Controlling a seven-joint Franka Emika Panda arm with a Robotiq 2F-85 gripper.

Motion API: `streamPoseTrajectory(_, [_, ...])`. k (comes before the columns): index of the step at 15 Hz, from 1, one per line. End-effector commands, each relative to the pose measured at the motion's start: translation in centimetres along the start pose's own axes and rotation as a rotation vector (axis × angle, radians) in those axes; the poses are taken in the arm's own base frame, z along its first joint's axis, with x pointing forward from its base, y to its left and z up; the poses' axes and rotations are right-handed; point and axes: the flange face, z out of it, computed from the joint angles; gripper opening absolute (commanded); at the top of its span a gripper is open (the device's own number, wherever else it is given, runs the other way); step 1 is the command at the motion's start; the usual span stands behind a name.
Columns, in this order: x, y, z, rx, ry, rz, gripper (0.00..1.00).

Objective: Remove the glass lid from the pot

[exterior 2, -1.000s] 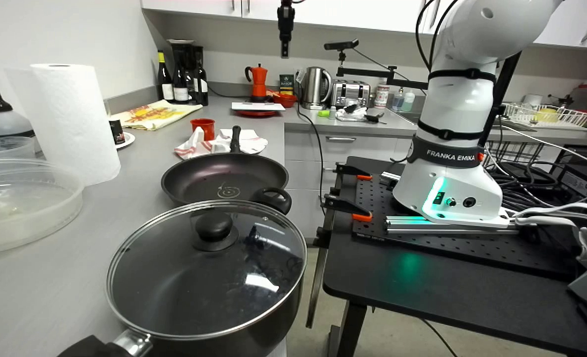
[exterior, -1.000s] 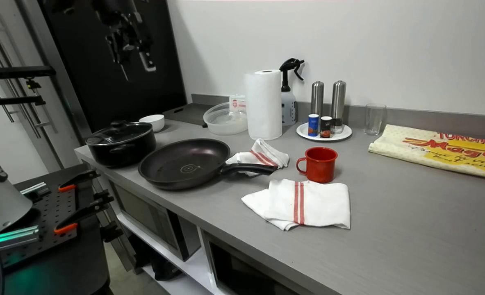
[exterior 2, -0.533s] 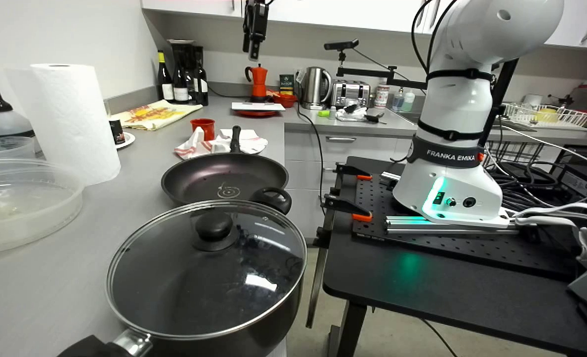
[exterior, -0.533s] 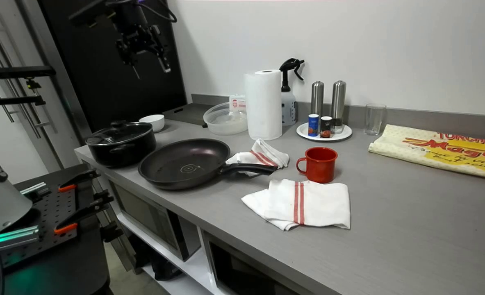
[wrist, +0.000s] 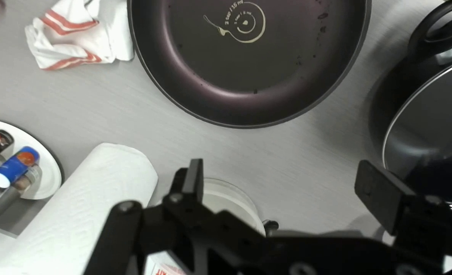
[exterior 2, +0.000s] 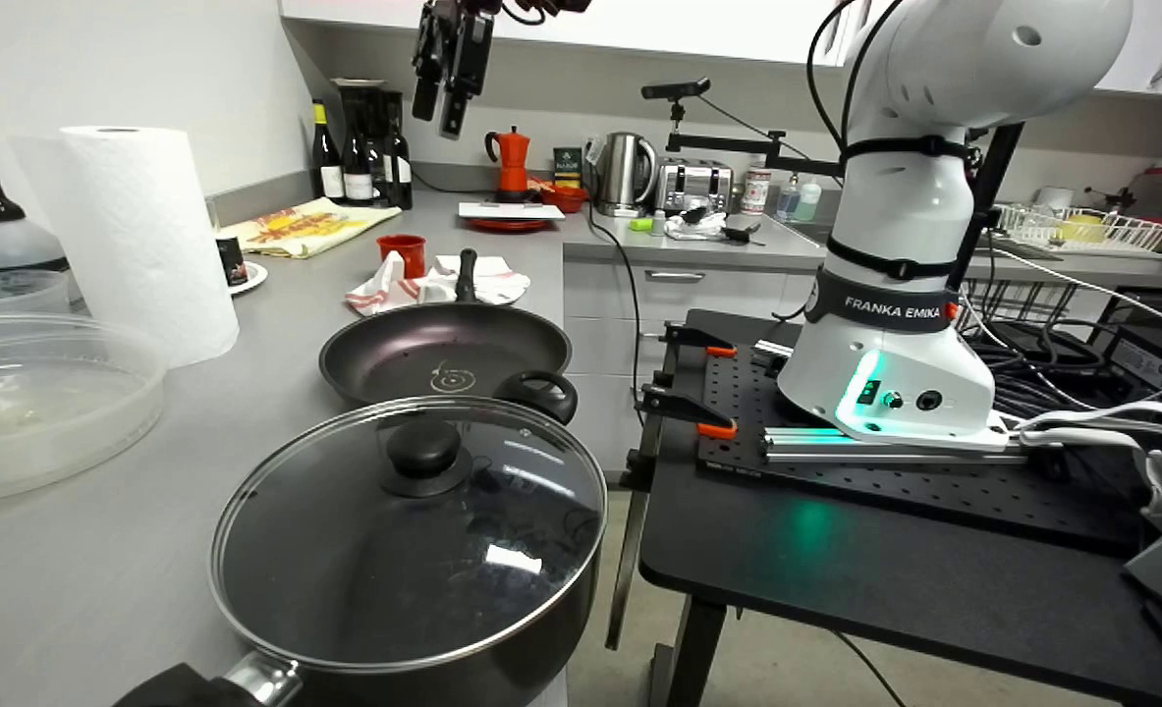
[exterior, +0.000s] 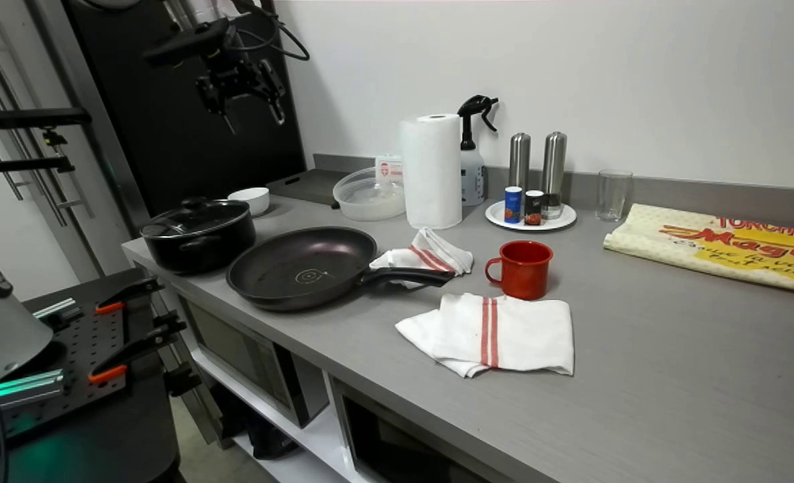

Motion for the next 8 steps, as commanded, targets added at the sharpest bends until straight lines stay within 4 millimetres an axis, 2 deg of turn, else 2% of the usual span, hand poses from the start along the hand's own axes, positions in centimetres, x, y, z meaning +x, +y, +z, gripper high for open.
streamPoseTrajectory(1, [1.4,-1.0,2.4,0.013,0.031,-0.054,1.0])
streamPoseTrajectory(5, [1.6,-3.9,6.0,0.017,0.016,-0.114,1.0])
streamPoseTrajectory(8, [2.1,-7.5,8.2,0.024,0.002,-0.171,1.0])
